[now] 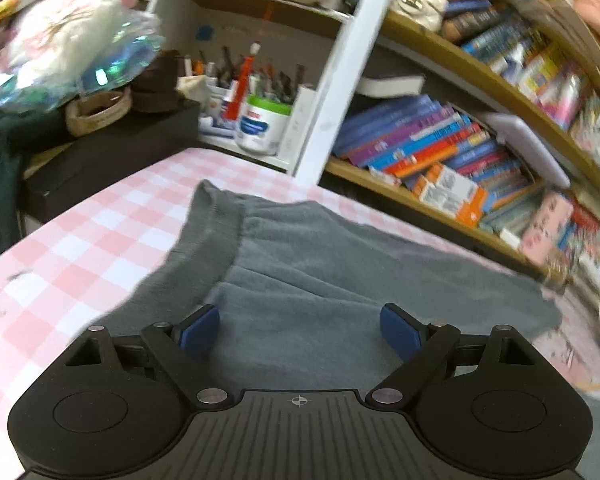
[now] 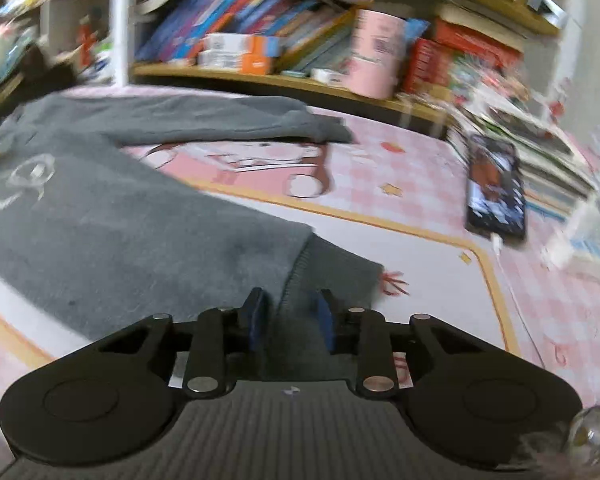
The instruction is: Fold clothes
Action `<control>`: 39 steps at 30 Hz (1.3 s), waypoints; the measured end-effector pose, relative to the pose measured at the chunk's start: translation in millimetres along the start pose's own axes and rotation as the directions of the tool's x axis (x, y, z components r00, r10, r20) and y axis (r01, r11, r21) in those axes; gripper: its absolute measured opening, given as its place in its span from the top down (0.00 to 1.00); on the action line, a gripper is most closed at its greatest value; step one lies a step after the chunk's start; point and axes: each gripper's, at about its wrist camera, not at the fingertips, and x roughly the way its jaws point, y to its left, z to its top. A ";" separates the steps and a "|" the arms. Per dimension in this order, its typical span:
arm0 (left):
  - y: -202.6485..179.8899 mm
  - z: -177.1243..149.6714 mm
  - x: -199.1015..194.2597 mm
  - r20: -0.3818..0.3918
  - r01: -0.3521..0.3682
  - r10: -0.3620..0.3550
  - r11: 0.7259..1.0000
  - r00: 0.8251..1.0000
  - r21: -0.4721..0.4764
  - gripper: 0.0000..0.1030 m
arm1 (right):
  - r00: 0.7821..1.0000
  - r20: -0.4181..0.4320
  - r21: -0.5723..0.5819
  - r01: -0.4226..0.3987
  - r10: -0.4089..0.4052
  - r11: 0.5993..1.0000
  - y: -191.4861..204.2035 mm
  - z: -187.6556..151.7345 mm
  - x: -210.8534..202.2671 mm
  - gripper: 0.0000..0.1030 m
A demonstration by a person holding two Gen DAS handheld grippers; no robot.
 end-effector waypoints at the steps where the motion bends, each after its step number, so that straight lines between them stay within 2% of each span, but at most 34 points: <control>1: 2.1 -1.2 -2.8 0.008 0.010 -0.009 1.000 1.000 -0.022 0.13 | 1.000 0.005 0.023 0.014 -0.014 1.000 -4.9 -1.0 0.7 0.69; 4: -2.9 -11.6 -22.7 0.062 0.035 -0.032 0.998 0.998 -0.044 0.13 | 0.999 0.035 0.051 0.026 -0.027 0.998 -4.7 -5.0 -3.2 0.63; 7: -17.1 -26.1 -47.2 0.087 0.032 -0.030 0.999 0.996 -0.017 0.13 | 0.998 0.068 0.029 -0.007 0.005 1.000 0.8 -8.4 -9.5 0.57; 10: -30.1 -39.9 -67.2 0.082 0.011 -0.010 1.000 0.997 -0.010 0.13 | 0.994 0.105 0.005 -0.032 0.031 0.999 5.9 -2.4 -17.2 0.55; 12: -38.3 -46.1 -78.6 0.057 -0.009 0.009 1.000 0.998 -0.001 0.13 | 0.988 0.136 -0.007 -0.069 0.069 0.998 11.7 0.3 -25.4 0.50; 15: -53.3 -50.3 -96.7 0.057 -0.048 0.045 0.998 0.997 0.051 0.12 | 0.979 0.166 -0.030 -0.113 0.117 0.993 21.2 3.7 -34.9 0.43; 17: -63.1 -51.9 -108.9 0.071 -0.071 0.064 0.993 0.995 0.096 0.07 | 0.973 0.180 -0.042 -0.138 0.143 0.990 28.0 4.6 -40.6 0.40; 19: -71.9 -53.6 -120.6 0.097 -0.093 0.079 0.985 0.992 0.146 0.06 | 0.971 0.189 -0.043 -0.141 0.147 0.989 33.6 4.5 -44.8 0.37; 23: -80.1 -57.8 -139.5 0.142 -0.130 0.100 0.968 0.985 0.216 0.05 | 0.970 0.181 -0.067 -0.150 0.160 0.986 45.2 3.8 -47.5 0.36; 31: -68.7 -56.2 -158.9 0.168 -0.173 0.145 0.971 0.975 0.163 0.04 | 0.969 0.102 -0.056 -0.220 0.225 0.974 55.6 -6.0 -31.9 0.33; 34: -68.4 -57.3 -157.4 0.162 -0.183 0.156 0.968 0.974 0.170 0.02 | 0.966 0.093 -0.057 -0.236 0.240 0.970 57.5 -8.1 -30.6 0.29; 39: -71.2 -60.9 -150.3 0.148 -0.188 0.161 0.963 0.976 0.194 0.02 | 0.969 0.085 -0.044 -0.228 0.231 0.973 53.3 -9.4 -29.3 0.28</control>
